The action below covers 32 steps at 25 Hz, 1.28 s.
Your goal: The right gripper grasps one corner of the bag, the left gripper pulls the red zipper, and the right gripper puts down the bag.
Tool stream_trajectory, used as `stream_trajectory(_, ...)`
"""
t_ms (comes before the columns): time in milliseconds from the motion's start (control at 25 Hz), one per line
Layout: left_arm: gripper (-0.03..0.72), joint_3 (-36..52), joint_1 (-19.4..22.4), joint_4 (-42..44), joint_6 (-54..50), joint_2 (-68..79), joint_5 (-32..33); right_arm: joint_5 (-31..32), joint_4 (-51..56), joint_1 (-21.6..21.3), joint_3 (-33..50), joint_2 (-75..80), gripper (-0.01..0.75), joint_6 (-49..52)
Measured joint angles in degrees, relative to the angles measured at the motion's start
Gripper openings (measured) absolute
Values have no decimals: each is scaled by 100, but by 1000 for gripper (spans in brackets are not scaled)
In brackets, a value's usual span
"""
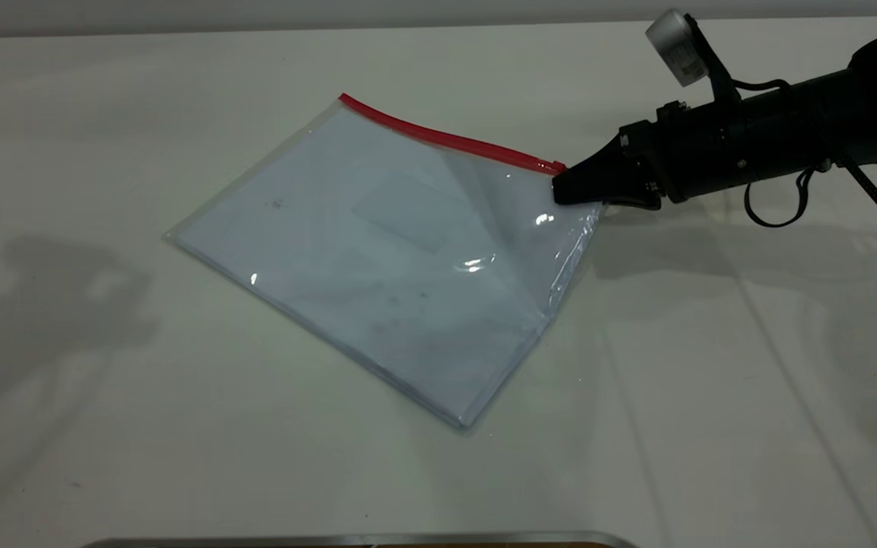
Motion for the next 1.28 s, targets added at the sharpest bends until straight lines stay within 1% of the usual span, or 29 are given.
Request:
stream_trajectory(120, 519, 0, 0, 0, -17, 0, 0, 17, -109, 0, 0, 0, 60, 6)
stream_trajectory(200, 519, 0, 0, 0, -17, 0, 5, 42, -158, 0, 0, 0, 100, 17)
stream_trajectory(240, 519, 0, 0, 0, -17, 0, 5, 63, -178, 0, 0, 0, 127, 22)
stream_trajectory(400, 519, 0, 0, 0, -17, 0, 5, 43, -352, 0, 0, 0, 280, 89)
stream_trajectory(440, 519, 0, 0, 0, -17, 0, 5, -9, -414, 0, 0, 0, 306, 173)
stream_trajectory(480, 519, 0, 0, 0, -17, 0, 5, -88, -475, 0, 0, 0, 320, 280)
stream_trajectory(600, 519, 0, 0, 0, -17, 0, 5, -215, -717, 0, 0, 0, 327, 478)
stream_trajectory(720, 519, 0, 0, 0, -17, 0, 5, -156, -810, 0, 0, 0, 307, 537)
stream_trajectory(800, 519, 0, 0, 0, -17, 0, 5, -151, -815, 2, 0, 0, 264, 537)
stream_trajectory(840, 519, 0, 0, 0, -17, 0, 5, -151, -815, 2, 0, 0, 219, 537)
stream_trajectory(920, 519, 0, 0, 0, -17, 0, 5, -139, -815, 2, 0, 0, 92, 531)
stream_trajectory(960, 519, 0, 0, 0, -17, 0, 5, -113, -815, 2, 0, -6, 52, 509)
stream_trajectory(1000, 519, 0, 0, 0, -17, 0, 5, -101, -830, 2, 0, -41, 36, 454)
stream_trajectory(1120, 519, 0, 0, 0, -9, 0, 5, -35, -1109, 13, -19, -308, 34, 321)
stream_trajectory(1280, 519, 0, -45, 0, 155, 0, 6, 15, -1756, 126, -278, -893, 34, 576)
